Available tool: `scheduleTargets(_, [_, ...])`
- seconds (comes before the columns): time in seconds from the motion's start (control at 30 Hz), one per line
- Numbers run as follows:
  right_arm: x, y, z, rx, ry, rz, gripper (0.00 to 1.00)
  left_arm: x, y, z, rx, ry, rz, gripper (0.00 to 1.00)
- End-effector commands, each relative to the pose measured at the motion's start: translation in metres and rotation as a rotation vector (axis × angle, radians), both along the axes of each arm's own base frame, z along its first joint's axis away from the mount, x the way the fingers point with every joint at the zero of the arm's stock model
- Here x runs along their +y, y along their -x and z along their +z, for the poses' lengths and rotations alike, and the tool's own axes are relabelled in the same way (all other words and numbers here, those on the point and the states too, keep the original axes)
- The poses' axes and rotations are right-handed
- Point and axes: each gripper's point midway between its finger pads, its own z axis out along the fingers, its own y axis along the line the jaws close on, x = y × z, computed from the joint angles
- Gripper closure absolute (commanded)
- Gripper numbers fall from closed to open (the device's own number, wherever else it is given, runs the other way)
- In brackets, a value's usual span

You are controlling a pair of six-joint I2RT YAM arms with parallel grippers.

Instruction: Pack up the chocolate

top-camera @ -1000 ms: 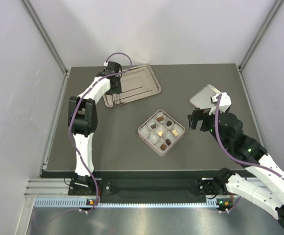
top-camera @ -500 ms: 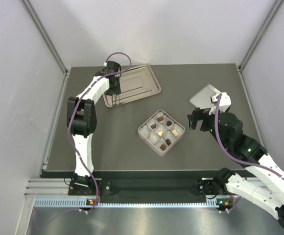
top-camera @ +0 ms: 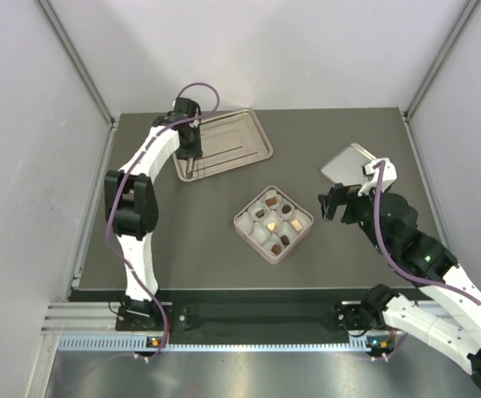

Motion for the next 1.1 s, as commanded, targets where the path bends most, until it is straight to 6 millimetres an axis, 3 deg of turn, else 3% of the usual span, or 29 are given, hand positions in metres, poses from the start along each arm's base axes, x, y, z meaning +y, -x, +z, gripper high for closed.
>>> scheduleTargets(0.0, [-0.002, 0.003, 0.026, -0.051, -0.072, -0.003, 0.0, -0.004, 0.014, 0.04, -0.049, 0.044, -0.045, 0.62])
scheduleTargets(0.23, [-0.002, 0.007, 0.027, -0.049, -0.094, 0.005, 0.0, -0.002, 0.028, 0.045, -0.046, 0.041, -0.059, 0.62])
scheduleTargets(0.43, [-0.005, 0.009, 0.027, -0.048, -0.097, -0.001, 0.0, 0.002, 0.028, 0.041, -0.04, 0.018, -0.056, 0.56])
scheduleTargets(0.83, [-0.008, 0.007, 0.024, -0.05, -0.073, -0.017, 0.0, 0.002, 0.02, 0.0, 0.031, -0.003, -0.044, 0.55])
scheduleTargets(1.07, [-0.01, 0.006, 0.02, -0.047, -0.06, -0.027, 0.0, 0.006, 0.019, -0.001, 0.034, -0.024, -0.033, 0.56])
